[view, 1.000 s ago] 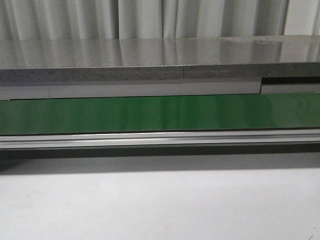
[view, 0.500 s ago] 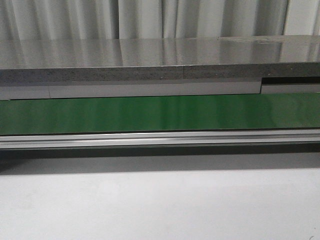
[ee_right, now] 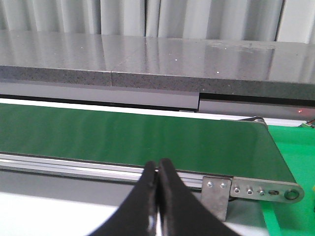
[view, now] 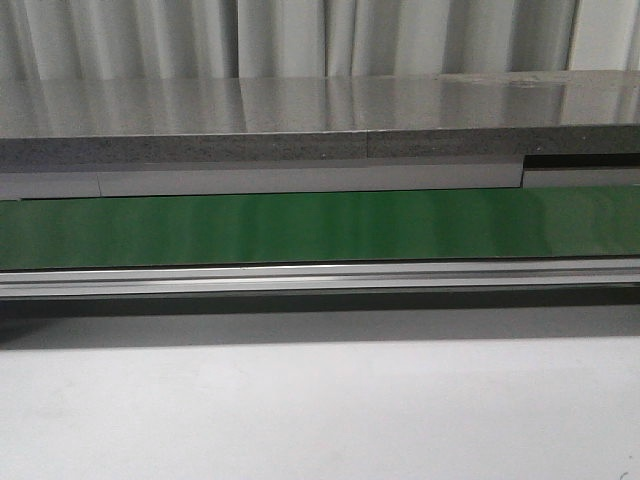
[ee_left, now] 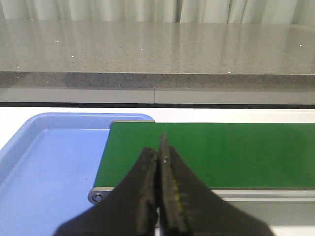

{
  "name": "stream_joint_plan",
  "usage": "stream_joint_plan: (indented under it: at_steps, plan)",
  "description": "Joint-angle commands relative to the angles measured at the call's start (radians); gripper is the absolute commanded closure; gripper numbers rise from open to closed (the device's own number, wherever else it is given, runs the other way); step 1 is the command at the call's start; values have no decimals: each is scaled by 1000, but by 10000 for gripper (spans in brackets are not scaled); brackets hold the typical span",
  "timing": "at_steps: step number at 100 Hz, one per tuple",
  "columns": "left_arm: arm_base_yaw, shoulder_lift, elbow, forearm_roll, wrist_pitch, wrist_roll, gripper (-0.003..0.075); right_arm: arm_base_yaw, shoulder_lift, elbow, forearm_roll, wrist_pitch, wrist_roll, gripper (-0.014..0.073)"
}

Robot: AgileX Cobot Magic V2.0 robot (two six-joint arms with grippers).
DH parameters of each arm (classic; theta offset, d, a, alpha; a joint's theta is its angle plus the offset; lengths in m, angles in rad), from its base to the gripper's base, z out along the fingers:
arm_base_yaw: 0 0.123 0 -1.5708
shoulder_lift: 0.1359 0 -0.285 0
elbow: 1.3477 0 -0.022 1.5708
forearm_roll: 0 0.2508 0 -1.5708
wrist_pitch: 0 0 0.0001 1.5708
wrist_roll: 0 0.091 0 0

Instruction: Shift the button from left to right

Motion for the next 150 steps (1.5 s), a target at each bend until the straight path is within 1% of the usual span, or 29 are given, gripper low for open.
stream_joint_plan:
  at_steps: [1, 13, 40, 50, 54, 150]
  plan:
    - [-17, -37, 17, 54, -124, -76, 741, 2, -19, -16, -14, -84, -1, 662]
    - [-17, -120, 88, 50, -179, -85, 741, 2, -19, -16, -14, -84, -1, 662]
    - [-15, -307, 197, 50, -183, -85, 741, 2, -19, -16, -14, -84, -1, 662]
    - [-15, -303, 223, 50, -210, -85, 741, 2, -19, -16, -14, -82, -1, 662]
    - [-15, -303, 223, 50, -190, -85, 741, 2, -19, -16, -14, -82, -1, 662]
    - [-15, -303, 223, 52, -192, -85, 741, 2, -19, -16, -14, -82, -1, 662]
